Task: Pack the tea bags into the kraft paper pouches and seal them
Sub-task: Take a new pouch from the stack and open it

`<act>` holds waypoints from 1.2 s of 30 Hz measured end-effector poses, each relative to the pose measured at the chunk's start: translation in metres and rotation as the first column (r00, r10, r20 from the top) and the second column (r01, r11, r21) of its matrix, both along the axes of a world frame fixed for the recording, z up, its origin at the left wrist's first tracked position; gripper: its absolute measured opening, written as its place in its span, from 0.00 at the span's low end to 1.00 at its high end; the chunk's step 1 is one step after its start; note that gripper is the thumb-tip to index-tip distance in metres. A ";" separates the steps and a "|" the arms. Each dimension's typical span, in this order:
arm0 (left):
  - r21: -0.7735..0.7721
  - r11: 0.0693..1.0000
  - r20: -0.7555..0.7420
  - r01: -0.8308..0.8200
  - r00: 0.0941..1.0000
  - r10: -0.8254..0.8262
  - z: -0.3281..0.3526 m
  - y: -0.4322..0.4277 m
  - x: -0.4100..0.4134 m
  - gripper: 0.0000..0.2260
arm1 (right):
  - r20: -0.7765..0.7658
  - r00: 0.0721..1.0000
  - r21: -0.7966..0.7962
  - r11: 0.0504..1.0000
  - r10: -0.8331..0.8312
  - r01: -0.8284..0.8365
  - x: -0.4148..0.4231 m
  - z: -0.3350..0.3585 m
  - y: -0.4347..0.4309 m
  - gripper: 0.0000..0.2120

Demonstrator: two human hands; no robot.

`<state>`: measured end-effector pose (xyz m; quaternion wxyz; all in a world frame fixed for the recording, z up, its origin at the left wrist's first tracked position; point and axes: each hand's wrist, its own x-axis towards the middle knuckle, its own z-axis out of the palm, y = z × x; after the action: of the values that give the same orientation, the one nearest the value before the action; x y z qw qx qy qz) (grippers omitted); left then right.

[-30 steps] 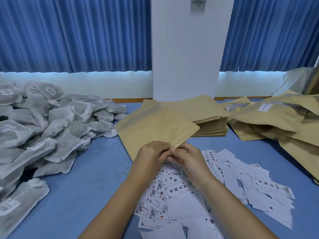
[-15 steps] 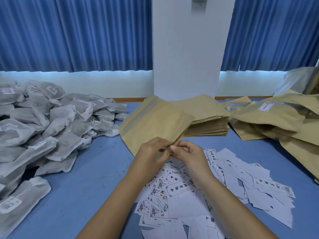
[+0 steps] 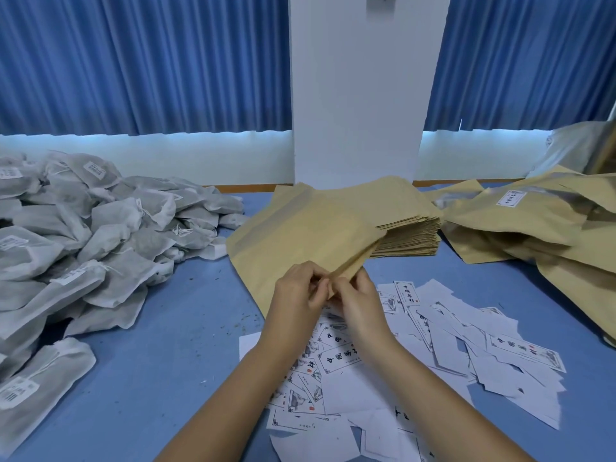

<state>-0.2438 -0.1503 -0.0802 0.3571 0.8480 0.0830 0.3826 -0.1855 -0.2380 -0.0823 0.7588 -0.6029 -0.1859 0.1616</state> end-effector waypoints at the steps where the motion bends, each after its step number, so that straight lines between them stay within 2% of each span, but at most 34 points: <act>1: 0.016 1.000 -0.017 0.019 1.000 -0.018 0.000 -0.001 0.000 0.05 | 0.026 0.999 -0.041 0.998 -0.044 0.045 0.001 0.000 -0.001 0.08; 5: 0.088 0.993 0.000 0.083 0.997 -0.083 0.005 -0.005 -0.001 0.07 | 0.211 0.964 -0.127 0.973 -0.163 0.193 0.001 0.001 -0.005 0.09; 7: 0.195 0.981 -0.005 0.022 1.000 -0.021 0.005 -0.009 0.000 0.08 | 0.255 0.951 -0.150 0.964 -0.174 0.217 0.000 0.002 -0.005 0.12; 9: 0.283 0.958 -0.068 -0.037 0.996 0.059 0.000 -0.015 0.000 0.14 | 0.288 0.940 -0.164 0.957 -0.184 0.238 0.000 0.002 -0.004 0.13; 12: 0.225 0.973 -0.198 -0.058 0.975 0.103 -0.003 -0.024 0.003 0.19 | 0.341 0.924 -0.212 0.944 -0.171 0.253 -0.004 0.000 -0.003 0.17; 15: 0.429 0.878 -0.266 -0.213 0.899 0.348 -0.003 -0.026 0.005 0.20 | 0.404 0.900 -0.264 0.921 -0.163 0.286 -0.005 -0.001 -0.004 0.17; 18: 0.427 0.837 -0.208 -0.341 0.864 0.458 0.012 -0.011 -0.002 0.22 | 0.469 0.870 -0.311 0.894 -0.150 0.322 -0.003 -0.001 -0.004 0.12; 20: 0.421 0.835 -0.110 -0.354 0.894 0.434 0.018 -0.006 -0.011 0.23 | 0.455 0.873 -0.295 0.895 -0.176 0.335 -0.001 -0.001 -0.004 0.09; 21: 0.469 0.816 -0.081 -0.339 0.903 0.422 0.018 -0.005 -0.012 0.24 | 0.420 0.889 -0.262 0.913 -0.182 0.311 -0.001 0.000 -0.003 0.08; 23: 0.485 0.832 -0.196 -0.271 0.893 0.405 0.016 -0.010 -0.012 0.24 | 0.288 0.945 -0.203 0.954 -0.155 0.218 -0.002 0.002 -0.004 0.07; 24: 0.445 0.865 -0.252 -0.233 0.894 0.371 0.014 -0.014 -0.010 0.21 | 0.225 0.966 -0.199 0.964 -0.130 0.176 -0.001 0.001 -0.005 0.07; 26: 0.362 0.925 -0.266 -0.118 0.938 0.224 0.010 -0.023 -0.008 0.10 | 0.080 0.995 -0.224 0.971 -0.068 0.084 0.003 -0.001 -0.006 0.10; 28: 0.343 0.939 -0.188 -0.039 0.976 0.109 0.018 -0.032 -0.012 0.07 | -0.063 0.998 -0.246 0.969 -0.030 0.014 0.008 -0.003 -0.008 0.13; 30: 0.363 0.925 -0.047 -0.115 0.989 0.141 0.032 -0.026 -0.017 0.09 | -0.129 0.988 -0.245 0.968 -0.079 0.046 0.015 -0.004 -0.010 0.12; 33: 0.447 0.835 0.292 -0.320 0.935 0.202 0.051 -0.004 -0.027 0.17 | -0.145 0.979 -0.209 0.971 -0.145 0.113 0.022 0.001 -0.012 0.18; 34: 0.491 0.801 0.353 -0.342 0.919 0.176 0.053 -0.001 -0.030 0.18 | -0.145 0.980 -0.195 0.975 -0.139 0.109 0.022 0.004 -0.011 0.18; 36: 0.538 0.783 0.369 -0.311 0.922 0.112 0.053 0.000 -0.029 0.16 | -0.139 0.983 -0.175 0.980 -0.117 0.092 0.017 0.011 -0.008 0.14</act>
<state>-0.2724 -0.1505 -0.0270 0.0403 0.8285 -0.0020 0.5586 -0.1688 -0.2458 -0.0712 0.7246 -0.6598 -0.0825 0.1811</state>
